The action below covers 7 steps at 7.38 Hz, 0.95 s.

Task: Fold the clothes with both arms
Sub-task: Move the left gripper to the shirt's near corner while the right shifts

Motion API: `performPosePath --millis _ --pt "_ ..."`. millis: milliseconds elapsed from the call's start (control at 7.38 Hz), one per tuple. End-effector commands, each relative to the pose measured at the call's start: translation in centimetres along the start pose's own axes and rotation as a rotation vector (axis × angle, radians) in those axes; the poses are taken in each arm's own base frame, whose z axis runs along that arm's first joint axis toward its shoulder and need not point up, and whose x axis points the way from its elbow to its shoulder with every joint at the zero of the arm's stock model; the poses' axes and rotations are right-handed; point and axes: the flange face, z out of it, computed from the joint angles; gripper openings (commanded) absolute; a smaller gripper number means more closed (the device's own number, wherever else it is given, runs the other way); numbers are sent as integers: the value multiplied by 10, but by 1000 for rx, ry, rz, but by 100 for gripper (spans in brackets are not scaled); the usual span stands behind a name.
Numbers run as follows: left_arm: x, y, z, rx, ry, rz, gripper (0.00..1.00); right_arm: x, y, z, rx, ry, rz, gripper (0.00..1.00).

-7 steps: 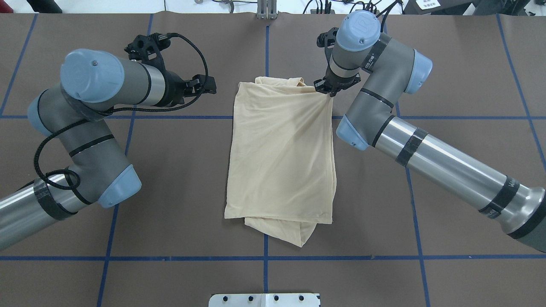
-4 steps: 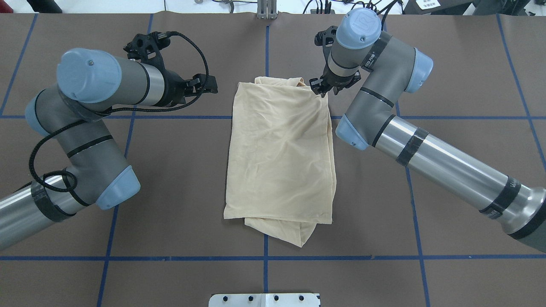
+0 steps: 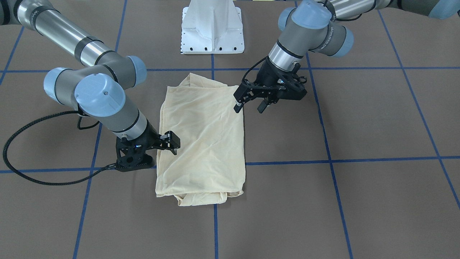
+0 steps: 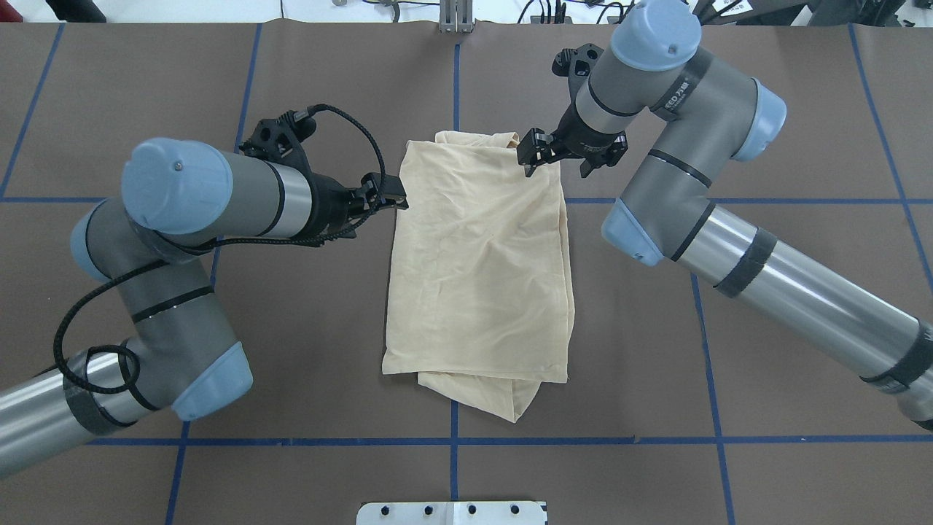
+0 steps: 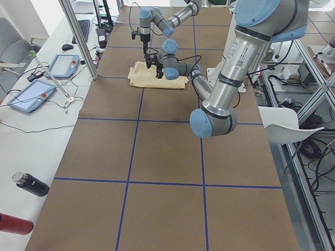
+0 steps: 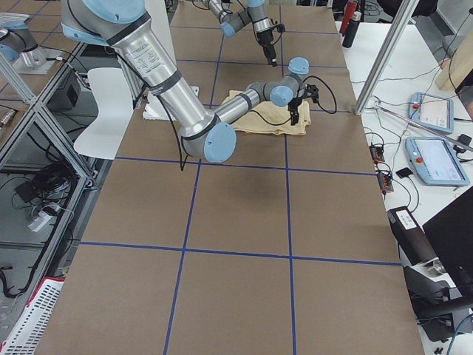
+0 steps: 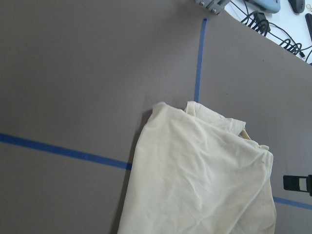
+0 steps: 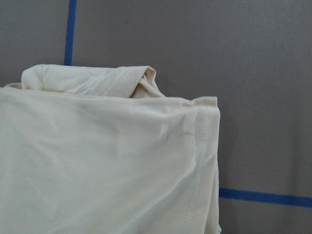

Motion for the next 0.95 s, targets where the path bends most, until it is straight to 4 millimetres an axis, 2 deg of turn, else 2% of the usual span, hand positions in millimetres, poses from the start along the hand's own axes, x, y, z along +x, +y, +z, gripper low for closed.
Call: performPosePath --millis 0,135,271,406,542,813 --pt "-28 80 16 -41 30 -88 100 7 46 -39 -8 -75 118 100" --pt "-47 102 22 -34 50 -93 100 12 71 -46 0 -89 97 100" --pt "-49 108 24 -44 44 -91 100 19 88 -50 0 -94 86 100" --pt "-55 119 31 -56 26 -87 100 18 93 -54 1 -100 78 100" --pt "-59 126 37 -67 6 -83 100 19 97 -48 -8 -94 88 100" --pt "-70 130 54 -72 -34 -78 100 16 100 -43 0 -85 94 100"
